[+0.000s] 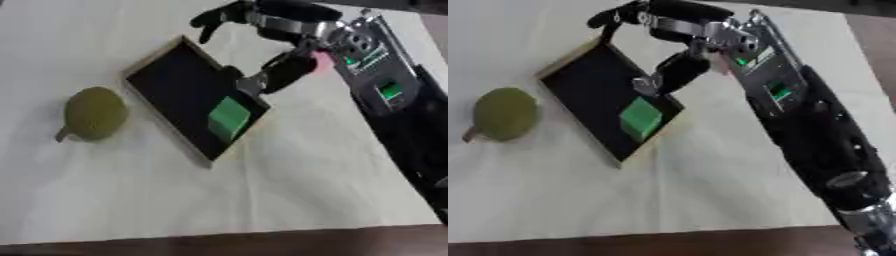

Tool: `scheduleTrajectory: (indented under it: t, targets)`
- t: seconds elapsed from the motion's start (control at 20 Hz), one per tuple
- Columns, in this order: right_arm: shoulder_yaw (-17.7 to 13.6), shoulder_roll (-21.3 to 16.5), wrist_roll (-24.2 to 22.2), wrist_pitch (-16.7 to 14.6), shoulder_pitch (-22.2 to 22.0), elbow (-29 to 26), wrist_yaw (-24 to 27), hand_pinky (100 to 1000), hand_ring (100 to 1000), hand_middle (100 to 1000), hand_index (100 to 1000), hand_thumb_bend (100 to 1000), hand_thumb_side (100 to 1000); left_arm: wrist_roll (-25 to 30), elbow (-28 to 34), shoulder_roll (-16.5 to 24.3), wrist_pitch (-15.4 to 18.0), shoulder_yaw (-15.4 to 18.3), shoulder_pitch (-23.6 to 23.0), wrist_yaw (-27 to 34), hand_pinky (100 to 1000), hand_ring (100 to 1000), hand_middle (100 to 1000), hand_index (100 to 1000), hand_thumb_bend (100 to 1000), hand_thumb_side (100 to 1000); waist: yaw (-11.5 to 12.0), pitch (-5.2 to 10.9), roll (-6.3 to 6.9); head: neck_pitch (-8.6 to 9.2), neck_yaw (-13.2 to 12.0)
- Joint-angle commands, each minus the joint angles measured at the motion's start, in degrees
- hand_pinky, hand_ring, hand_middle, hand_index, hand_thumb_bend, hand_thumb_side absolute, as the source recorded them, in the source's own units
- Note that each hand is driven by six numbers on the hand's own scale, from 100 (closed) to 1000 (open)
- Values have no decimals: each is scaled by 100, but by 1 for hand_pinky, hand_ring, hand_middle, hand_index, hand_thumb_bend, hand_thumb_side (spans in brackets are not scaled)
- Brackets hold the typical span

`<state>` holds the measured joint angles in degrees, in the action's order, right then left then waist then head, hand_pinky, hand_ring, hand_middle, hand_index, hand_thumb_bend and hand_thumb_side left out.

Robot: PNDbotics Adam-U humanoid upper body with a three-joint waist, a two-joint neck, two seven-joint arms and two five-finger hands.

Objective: Pick up objects on the table and place them in the box.

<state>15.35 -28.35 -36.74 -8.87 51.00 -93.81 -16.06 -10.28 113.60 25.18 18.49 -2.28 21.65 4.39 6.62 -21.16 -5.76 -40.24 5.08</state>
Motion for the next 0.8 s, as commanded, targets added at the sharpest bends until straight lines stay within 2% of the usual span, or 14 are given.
scheduleTrajectory:
  t: [0.05, 0.45, 0.65, 0.8]
  targets:
    - [-243, -596, 157, 10, -11, -159, 206, 1000, 990, 783, 961, 100, 190, -29, 99, 104, -10, 61, 21, -23, 681, 794, 789, 813, 100, 643, -23, 146, 40, 43, -52]
    - [-551, -1368, 542, -178, -397, 102, 116, 1000, 998, 794, 950, 100, 169, -55, 99, 127, -31, 70, 0, -60, 679, 796, 790, 813, 100, 649, -74, 89, 69, 66, -101]
    - [-625, -1580, 684, -267, -536, 343, -40, 1000, 1000, 808, 955, 100, 166, -65, 99, 124, -35, 74, -4, -68, 679, 796, 791, 813, 100, 651, -91, 62, 82, 87, -88]
    - [-665, -1599, 764, -343, -556, 549, -140, 1000, 1000, 812, 961, 100, 163, -65, 99, 117, -39, 70, 2, -71, 678, 797, 791, 813, 100, 652, -98, 43, 96, 106, -63]
